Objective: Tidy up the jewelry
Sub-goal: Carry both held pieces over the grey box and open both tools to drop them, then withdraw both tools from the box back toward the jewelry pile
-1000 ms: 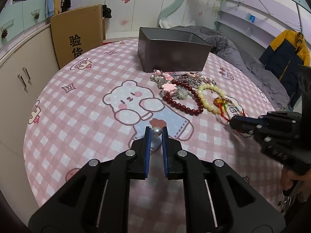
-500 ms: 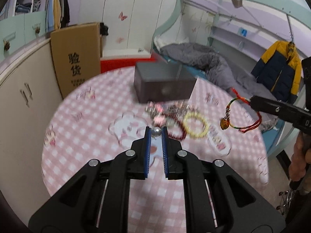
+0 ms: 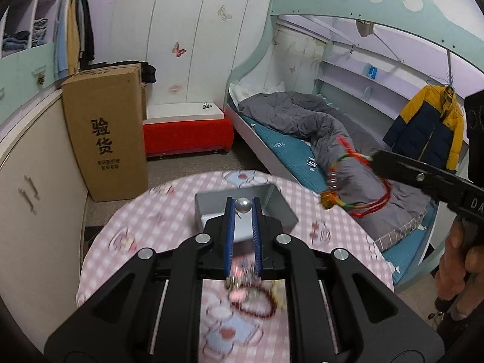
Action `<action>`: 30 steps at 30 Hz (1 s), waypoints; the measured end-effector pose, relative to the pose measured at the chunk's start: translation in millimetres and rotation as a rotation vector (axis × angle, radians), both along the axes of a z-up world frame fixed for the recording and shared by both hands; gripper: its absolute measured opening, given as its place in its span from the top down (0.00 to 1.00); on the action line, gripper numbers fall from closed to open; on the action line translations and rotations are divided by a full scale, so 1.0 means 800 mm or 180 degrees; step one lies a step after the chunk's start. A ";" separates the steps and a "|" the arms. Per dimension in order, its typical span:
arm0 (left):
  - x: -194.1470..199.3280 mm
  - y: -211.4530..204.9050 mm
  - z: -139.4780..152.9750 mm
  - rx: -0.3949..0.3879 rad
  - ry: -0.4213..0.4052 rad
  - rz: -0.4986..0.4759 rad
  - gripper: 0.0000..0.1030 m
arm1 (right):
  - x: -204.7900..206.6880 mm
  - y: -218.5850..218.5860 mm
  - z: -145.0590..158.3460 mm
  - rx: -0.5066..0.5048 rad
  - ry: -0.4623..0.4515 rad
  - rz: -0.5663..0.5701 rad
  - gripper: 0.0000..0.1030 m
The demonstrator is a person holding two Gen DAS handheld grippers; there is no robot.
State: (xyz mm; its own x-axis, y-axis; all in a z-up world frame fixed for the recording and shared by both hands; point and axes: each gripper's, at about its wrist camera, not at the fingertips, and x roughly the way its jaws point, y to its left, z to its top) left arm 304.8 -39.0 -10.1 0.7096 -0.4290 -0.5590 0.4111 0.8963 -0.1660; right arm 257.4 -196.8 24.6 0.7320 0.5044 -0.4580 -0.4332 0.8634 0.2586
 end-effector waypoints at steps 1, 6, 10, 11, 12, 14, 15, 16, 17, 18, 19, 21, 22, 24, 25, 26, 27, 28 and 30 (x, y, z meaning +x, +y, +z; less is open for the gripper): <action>0.012 -0.005 0.001 0.0015 0.0029 0.0000 0.89 | 0.014 0.002 -0.002 0.0003 0.0032 -0.0006 0.97; 0.070 -0.031 -0.019 0.0082 0.0285 -0.0068 0.88 | 0.082 0.000 -0.034 0.0073 0.0363 -0.0157 0.91; 0.099 -0.034 -0.038 0.0366 0.0411 0.0436 0.07 | 0.113 -0.019 -0.070 0.0307 0.0646 -0.0401 0.20; 0.095 -0.029 -0.038 0.0347 0.0272 0.0541 0.06 | 0.111 -0.025 -0.073 0.0385 0.0601 -0.0468 0.16; 0.093 -0.025 -0.038 0.0344 0.0243 0.0561 0.06 | 0.107 -0.028 -0.073 0.0426 0.0576 -0.0502 0.13; 0.089 -0.016 -0.041 0.0347 0.0257 0.0589 0.06 | 0.098 -0.038 -0.074 0.0466 0.0555 -0.0590 0.07; 0.087 -0.012 -0.041 0.0355 0.0238 0.0623 0.06 | 0.092 -0.044 -0.073 0.0482 0.0534 -0.0646 0.07; 0.081 -0.008 -0.039 0.0370 0.0206 0.0679 0.06 | 0.086 -0.049 -0.071 0.0490 0.0521 -0.0700 0.07; 0.074 -0.004 -0.037 0.0360 0.0172 0.0715 0.06 | 0.079 -0.054 -0.069 0.0486 0.0511 -0.0769 0.07; 0.065 0.001 -0.034 0.0330 0.0134 0.0735 0.06 | 0.076 -0.056 -0.066 0.0489 0.0496 -0.0806 0.07; 0.057 0.002 -0.031 0.0300 0.0079 0.0747 0.06 | 0.069 -0.059 -0.062 0.0513 0.0469 -0.0830 0.07; 0.041 0.010 -0.025 0.0268 -0.0044 0.0776 0.06 | 0.055 -0.063 -0.054 0.0514 0.0409 -0.0858 0.07; 0.033 0.013 -0.022 0.0260 -0.0100 0.0782 0.06 | 0.050 -0.063 -0.052 0.0490 0.0377 -0.0878 0.07; 0.016 0.016 -0.015 0.0268 -0.0205 0.0798 0.06 | 0.034 -0.063 -0.043 0.0443 0.0288 -0.0914 0.07; 0.004 0.018 -0.012 0.0261 -0.0265 0.0783 0.06 | 0.025 -0.063 -0.038 0.0428 0.0247 -0.0922 0.07; -0.007 0.021 -0.008 0.0255 -0.0306 0.0792 0.06 | 0.016 -0.061 -0.033 0.0404 0.0201 -0.0935 0.07; -0.016 0.022 -0.006 0.0247 -0.0327 0.0800 0.06 | 0.010 -0.059 -0.030 0.0380 0.0169 -0.0946 0.07; -0.027 0.026 -0.003 0.0218 -0.0356 0.0802 0.06 | 0.002 -0.057 -0.027 0.0349 0.0133 -0.0956 0.07; -0.047 0.034 0.003 0.0148 -0.0404 0.0819 0.06 | -0.017 -0.054 -0.020 0.0291 0.0056 -0.0972 0.07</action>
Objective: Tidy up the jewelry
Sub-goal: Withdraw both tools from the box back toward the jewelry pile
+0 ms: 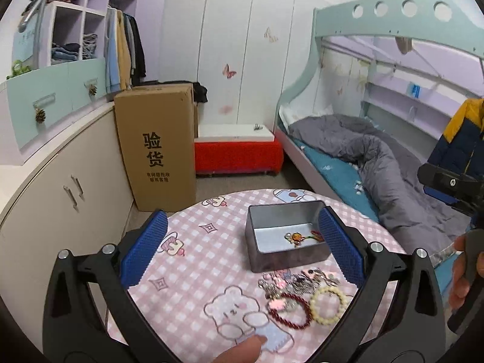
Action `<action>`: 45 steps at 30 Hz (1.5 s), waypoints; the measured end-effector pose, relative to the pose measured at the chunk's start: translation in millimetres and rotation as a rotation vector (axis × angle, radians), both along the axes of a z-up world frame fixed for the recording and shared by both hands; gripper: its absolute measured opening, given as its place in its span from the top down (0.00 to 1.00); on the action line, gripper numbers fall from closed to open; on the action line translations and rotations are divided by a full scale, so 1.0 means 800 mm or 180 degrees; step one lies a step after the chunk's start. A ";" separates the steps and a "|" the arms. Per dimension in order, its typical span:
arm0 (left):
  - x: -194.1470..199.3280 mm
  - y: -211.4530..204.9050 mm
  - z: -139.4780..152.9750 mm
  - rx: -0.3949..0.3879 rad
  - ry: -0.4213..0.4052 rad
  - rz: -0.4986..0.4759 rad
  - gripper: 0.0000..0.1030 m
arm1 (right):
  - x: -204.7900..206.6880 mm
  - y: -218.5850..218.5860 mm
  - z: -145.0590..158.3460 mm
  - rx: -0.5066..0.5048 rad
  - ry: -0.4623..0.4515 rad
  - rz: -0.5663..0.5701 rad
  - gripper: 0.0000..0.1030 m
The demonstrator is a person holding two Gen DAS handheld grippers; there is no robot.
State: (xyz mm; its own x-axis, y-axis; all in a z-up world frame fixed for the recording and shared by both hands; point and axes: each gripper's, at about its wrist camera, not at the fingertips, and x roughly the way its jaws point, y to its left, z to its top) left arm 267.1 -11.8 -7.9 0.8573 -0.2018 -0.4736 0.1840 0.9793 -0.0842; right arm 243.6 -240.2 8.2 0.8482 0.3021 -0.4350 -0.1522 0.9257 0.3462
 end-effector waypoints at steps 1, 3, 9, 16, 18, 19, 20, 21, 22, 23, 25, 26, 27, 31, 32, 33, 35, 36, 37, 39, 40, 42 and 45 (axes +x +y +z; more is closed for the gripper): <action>-0.011 0.005 0.003 -0.0044 -0.0029 0.0011 0.06 | -0.011 0.002 0.003 -0.0034 -0.0039 -0.0008 0.07; -0.032 0.014 0.007 -0.0081 -0.0068 0.0050 0.06 | -0.029 0.005 0.007 -0.0089 -0.0096 -0.0016 0.07; -0.083 0.029 0.012 -0.0055 -0.0178 0.0130 0.06 | -0.079 0.012 0.017 -0.0198 -0.0260 -0.0034 0.07; -0.124 0.041 0.005 -0.0013 -0.0266 0.0228 0.06 | -0.127 0.026 0.022 -0.0311 -0.0426 -0.0040 0.07; -0.138 0.045 0.001 -0.0023 -0.0285 0.0253 0.06 | -0.138 0.030 0.018 -0.0373 -0.0452 -0.0058 0.07; -0.143 0.047 -0.001 -0.0022 -0.0290 0.0263 0.06 | -0.144 0.032 0.015 -0.0393 -0.0457 -0.0071 0.07; -0.149 0.049 -0.004 -0.0020 -0.0290 0.0276 0.06 | -0.149 0.033 0.011 -0.0397 -0.0462 -0.0082 0.07; -0.154 0.050 -0.007 -0.0026 -0.0289 0.0285 0.06 | -0.154 0.034 0.007 -0.0399 -0.0460 -0.0089 0.07; -0.161 0.052 -0.011 -0.0057 -0.0282 0.0297 0.06 | -0.158 0.034 0.001 -0.0405 -0.0449 -0.0102 0.07; -0.165 0.055 -0.013 -0.0086 -0.0271 0.0296 0.06 | -0.161 0.035 -0.006 -0.0411 -0.0422 -0.0127 0.07; -0.172 0.059 -0.018 -0.0141 -0.0247 0.0299 0.06 | -0.165 0.036 -0.015 -0.0388 -0.0377 -0.0137 0.07; -0.174 0.061 -0.019 -0.0157 -0.0244 0.0300 0.06 | -0.165 0.036 -0.019 -0.0376 -0.0358 -0.0124 0.07; -0.175 0.060 -0.021 -0.0164 -0.0234 0.0289 0.06 | -0.165 0.037 -0.020 -0.0385 -0.0350 -0.0120 0.07; -0.170 0.052 -0.030 -0.0072 -0.0178 0.0249 0.06 | -0.165 0.042 -0.019 -0.0443 -0.0371 -0.0122 0.07; -0.167 0.050 -0.034 -0.0066 -0.0144 0.0235 0.06 | -0.164 0.043 -0.020 -0.0459 -0.0371 -0.0121 0.07; -0.164 0.049 -0.037 -0.0064 -0.0114 0.0224 0.06 | -0.164 0.043 -0.022 -0.0473 -0.0360 -0.0115 0.07; -0.156 0.043 -0.048 -0.0033 -0.0025 0.0208 0.06 | -0.162 0.043 -0.028 -0.0514 -0.0322 -0.0121 0.07; -0.150 0.039 -0.055 -0.0006 0.0026 0.0192 0.06 | -0.161 0.043 -0.032 -0.0532 -0.0303 -0.0125 0.07; -0.147 0.036 -0.060 0.0016 0.0070 0.0172 0.06 | -0.159 0.042 -0.037 -0.0544 -0.0267 -0.0127 0.07; -0.137 0.027 -0.076 0.0086 0.0184 0.0128 0.06 | -0.155 0.038 -0.049 -0.0539 -0.0180 -0.0141 0.07; -0.132 0.023 -0.083 0.0122 0.0231 0.0106 0.06 | -0.154 0.037 -0.054 -0.0540 -0.0145 -0.0146 0.07; -0.125 0.016 -0.095 0.0186 0.0311 0.0078 0.06 | -0.148 0.035 -0.065 -0.0553 -0.0060 -0.0144 0.07; -0.107 0.001 -0.116 0.0341 0.0449 0.0020 0.06 | -0.139 0.036 -0.083 -0.0612 0.0067 -0.0126 0.07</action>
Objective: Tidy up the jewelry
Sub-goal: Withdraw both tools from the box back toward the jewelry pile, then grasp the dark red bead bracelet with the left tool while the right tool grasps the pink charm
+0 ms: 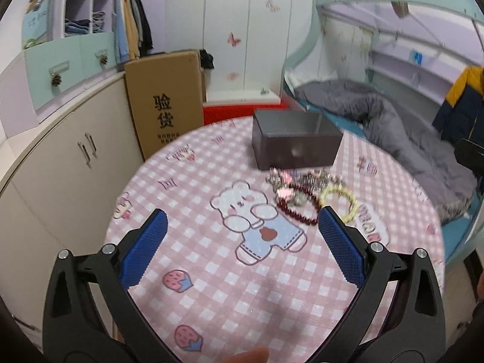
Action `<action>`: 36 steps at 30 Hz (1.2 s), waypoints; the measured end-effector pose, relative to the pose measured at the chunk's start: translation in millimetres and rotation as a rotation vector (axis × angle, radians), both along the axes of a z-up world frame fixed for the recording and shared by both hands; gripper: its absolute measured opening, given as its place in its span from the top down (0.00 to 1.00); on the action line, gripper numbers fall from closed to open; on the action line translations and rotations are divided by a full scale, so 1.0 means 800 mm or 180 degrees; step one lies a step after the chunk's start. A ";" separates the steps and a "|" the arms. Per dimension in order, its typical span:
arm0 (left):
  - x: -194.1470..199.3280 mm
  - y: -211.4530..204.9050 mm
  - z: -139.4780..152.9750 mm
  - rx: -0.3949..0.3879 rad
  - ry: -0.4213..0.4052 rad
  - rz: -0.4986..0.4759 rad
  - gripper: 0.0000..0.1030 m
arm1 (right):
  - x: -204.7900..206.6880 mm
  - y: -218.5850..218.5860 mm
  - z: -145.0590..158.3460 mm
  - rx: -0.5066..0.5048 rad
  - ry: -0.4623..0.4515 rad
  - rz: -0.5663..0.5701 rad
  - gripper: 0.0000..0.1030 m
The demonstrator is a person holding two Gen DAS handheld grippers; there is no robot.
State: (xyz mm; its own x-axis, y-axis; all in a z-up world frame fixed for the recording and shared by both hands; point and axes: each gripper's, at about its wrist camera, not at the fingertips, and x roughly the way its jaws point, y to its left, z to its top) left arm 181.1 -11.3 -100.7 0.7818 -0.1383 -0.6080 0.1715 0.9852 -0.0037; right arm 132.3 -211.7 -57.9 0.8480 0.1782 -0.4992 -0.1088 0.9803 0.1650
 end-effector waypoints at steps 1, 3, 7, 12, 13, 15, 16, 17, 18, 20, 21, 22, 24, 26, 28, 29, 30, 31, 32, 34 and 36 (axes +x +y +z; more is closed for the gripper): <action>0.004 -0.003 -0.004 0.0035 0.0034 -0.0018 0.06 | 0.004 0.001 -0.007 -0.0028 0.0045 0.0015 0.07; 0.013 -0.011 -0.012 0.0067 0.0086 -0.0064 0.06 | 0.010 0.003 -0.019 -0.0083 0.0129 0.0037 0.07; 0.039 -0.032 -0.030 0.0123 0.0256 -0.0174 0.06 | 0.021 0.003 -0.041 -0.0105 0.0283 0.0063 0.07; 0.078 -0.051 -0.049 0.0114 0.0470 -0.0181 0.06 | 0.026 -0.003 -0.056 -0.0083 0.0375 0.0054 0.07; 0.084 -0.053 -0.052 0.0113 0.0500 -0.0175 0.06 | 0.027 -0.005 -0.059 -0.0077 0.0394 0.0045 0.07; 0.099 -0.059 -0.063 0.0160 0.0592 -0.0146 0.06 | 0.030 -0.007 -0.061 -0.0075 0.0415 0.0035 0.07; 0.109 -0.062 -0.073 0.0211 0.0665 -0.0138 0.06 | 0.031 -0.009 -0.063 -0.0069 0.0428 0.0035 0.07; 0.114 -0.063 -0.081 0.0233 0.0724 -0.0148 0.10 | 0.031 -0.010 -0.064 -0.0069 0.0441 0.0032 0.07; 0.116 -0.063 -0.087 0.0228 0.0780 -0.0183 0.22 | 0.031 -0.011 -0.066 -0.0073 0.0450 0.0035 0.07; 0.114 -0.055 -0.091 0.0090 0.0792 -0.0236 0.31 | 0.033 -0.012 -0.069 -0.0088 0.0475 0.0047 0.07; 0.112 -0.051 -0.090 0.0111 0.0772 -0.0241 0.49 | 0.033 -0.013 -0.071 -0.0101 0.0492 0.0045 0.07; 0.111 -0.045 -0.089 0.0102 0.0757 -0.0270 0.54 | 0.034 -0.014 -0.073 -0.0100 0.0506 0.0039 0.07; 0.110 -0.033 -0.090 0.0012 0.0777 -0.0332 0.62 | 0.037 -0.015 -0.077 -0.0065 0.0533 0.0038 0.07; 0.110 -0.031 -0.090 0.0047 0.0790 -0.0397 0.62 | 0.038 -0.012 -0.079 -0.0040 0.0539 0.0064 0.07; 0.112 -0.038 -0.090 0.0186 0.0774 -0.0436 0.59 | 0.041 -0.006 -0.080 -0.0042 0.0547 0.0093 0.07; 0.113 -0.040 -0.090 0.0229 0.0760 -0.0421 0.55 | 0.041 -0.003 -0.079 -0.0045 0.0547 0.0112 0.07; 0.114 -0.042 -0.090 0.0233 0.0737 -0.0431 0.55 | 0.041 0.001 -0.078 -0.0055 0.0542 0.0144 0.07; 0.113 -0.041 -0.089 0.0212 0.0727 -0.0451 0.58 | 0.040 0.005 -0.078 -0.0074 0.0537 0.0170 0.07; 0.112 -0.038 -0.086 0.0132 0.0721 -0.0493 0.80 | 0.039 0.009 -0.077 -0.0103 0.0531 0.0198 0.07; 0.110 -0.028 -0.080 -0.0015 0.0698 -0.0491 0.93 | 0.039 0.013 -0.075 -0.0133 0.0523 0.0217 0.07; 0.101 -0.019 -0.073 -0.0115 0.0601 -0.0477 0.93 | 0.040 0.015 -0.075 -0.0142 0.0530 0.0210 0.07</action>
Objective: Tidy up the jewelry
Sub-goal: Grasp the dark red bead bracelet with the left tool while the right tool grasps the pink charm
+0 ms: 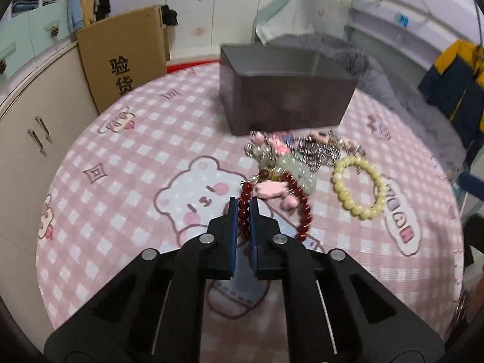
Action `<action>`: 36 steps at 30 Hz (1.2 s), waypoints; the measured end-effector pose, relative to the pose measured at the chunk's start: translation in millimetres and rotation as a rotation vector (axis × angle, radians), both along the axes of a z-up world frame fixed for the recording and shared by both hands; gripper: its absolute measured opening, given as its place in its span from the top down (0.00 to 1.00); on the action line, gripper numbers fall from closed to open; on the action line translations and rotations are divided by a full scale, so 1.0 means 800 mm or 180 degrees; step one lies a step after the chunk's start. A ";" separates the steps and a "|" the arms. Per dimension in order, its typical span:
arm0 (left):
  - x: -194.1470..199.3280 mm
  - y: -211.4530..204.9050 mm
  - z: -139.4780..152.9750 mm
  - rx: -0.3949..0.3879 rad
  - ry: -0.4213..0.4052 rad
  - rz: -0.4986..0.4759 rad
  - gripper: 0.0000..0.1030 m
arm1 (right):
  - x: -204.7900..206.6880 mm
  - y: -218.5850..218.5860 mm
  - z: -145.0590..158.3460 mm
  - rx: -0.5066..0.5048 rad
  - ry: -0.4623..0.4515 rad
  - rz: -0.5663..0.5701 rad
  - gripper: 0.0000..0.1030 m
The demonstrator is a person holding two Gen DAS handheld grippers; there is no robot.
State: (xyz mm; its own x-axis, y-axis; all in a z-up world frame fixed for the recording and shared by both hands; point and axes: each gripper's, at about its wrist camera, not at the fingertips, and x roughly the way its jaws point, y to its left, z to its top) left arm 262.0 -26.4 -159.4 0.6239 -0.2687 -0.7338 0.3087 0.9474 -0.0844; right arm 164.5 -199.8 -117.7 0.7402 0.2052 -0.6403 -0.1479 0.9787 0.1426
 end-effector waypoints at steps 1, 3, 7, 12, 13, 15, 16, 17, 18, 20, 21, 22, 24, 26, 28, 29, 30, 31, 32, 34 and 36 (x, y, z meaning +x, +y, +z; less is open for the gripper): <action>-0.008 0.007 0.006 -0.0077 -0.0061 0.0002 0.93 | 0.001 0.001 0.000 0.0000 0.0000 0.0000 0.07; -0.018 0.016 0.013 -0.0129 -0.0127 0.0030 0.93 | 0.001 0.004 -0.001 -0.0004 0.0009 0.0012 0.07; -0.041 0.041 0.026 -0.0157 -0.0270 0.0154 0.93 | 0.006 0.016 -0.004 -0.0025 0.0028 0.0076 0.07; -0.059 0.069 0.030 -0.0178 -0.0334 0.0263 0.93 | 0.023 0.048 -0.016 -0.0051 0.0100 0.0306 0.07; -0.063 0.075 0.029 -0.0187 -0.0338 0.0287 0.93 | 0.028 0.056 -0.018 -0.0044 0.0117 0.0380 0.07; -0.068 0.081 0.028 -0.0169 -0.0356 0.0333 0.93 | 0.041 0.077 -0.025 -0.0056 0.0171 0.0534 0.08; -0.070 0.084 0.027 -0.0173 -0.0353 0.0352 0.93 | 0.048 0.089 -0.029 -0.0083 0.0198 0.0626 0.09; -0.071 0.087 0.026 -0.0179 -0.0338 0.0364 0.93 | 0.056 0.102 -0.033 -0.0124 0.0219 0.0718 0.10; -0.071 0.089 0.023 -0.0177 -0.0329 0.0373 0.93 | 0.064 0.114 -0.037 -0.0170 0.0247 0.0795 0.15; -0.070 0.095 0.017 -0.0169 -0.0288 0.0408 0.93 | 0.080 0.133 -0.045 -0.0222 0.0320 0.0917 0.22; -0.070 0.096 0.014 -0.0178 -0.0271 0.0416 0.93 | 0.087 0.140 -0.048 -0.0238 0.0344 0.0953 0.27; -0.069 0.098 0.011 -0.0191 -0.0246 0.0428 0.93 | 0.095 0.149 -0.052 -0.0263 0.0373 0.0986 0.32; -0.069 0.100 0.006 -0.0196 -0.0225 0.0436 0.93 | 0.107 0.161 -0.058 -0.0291 0.0410 0.1052 0.38; -0.066 0.100 0.002 -0.0202 -0.0189 0.0428 0.93 | 0.118 0.174 -0.069 -0.0432 0.0453 0.1057 0.45; -0.065 0.098 -0.002 -0.0201 -0.0161 0.0419 0.93 | 0.118 0.180 -0.068 -0.0586 0.0396 0.1038 0.61; -0.065 0.097 -0.004 -0.0206 -0.0150 0.0414 0.93 | 0.116 0.181 -0.067 -0.0639 0.0369 0.1043 0.70; -0.065 0.097 -0.005 -0.0213 -0.0145 0.0410 0.93 | 0.115 0.179 -0.067 -0.0632 0.0364 0.1035 0.76; -0.065 0.098 -0.005 -0.0225 -0.0144 0.0404 0.93 | 0.114 0.177 -0.067 -0.0611 0.0366 0.1029 0.76; -0.065 0.098 -0.004 -0.0243 -0.0141 0.0395 0.93 | 0.113 0.173 -0.066 -0.0589 0.0362 0.1018 0.76; -0.066 0.097 -0.002 -0.0278 -0.0151 0.0377 0.93 | 0.109 0.167 -0.064 -0.0539 0.0344 0.1001 0.77; -0.068 0.095 0.001 -0.0290 -0.0171 0.0360 0.93 | 0.099 0.158 -0.057 -0.0443 0.0279 0.0979 0.77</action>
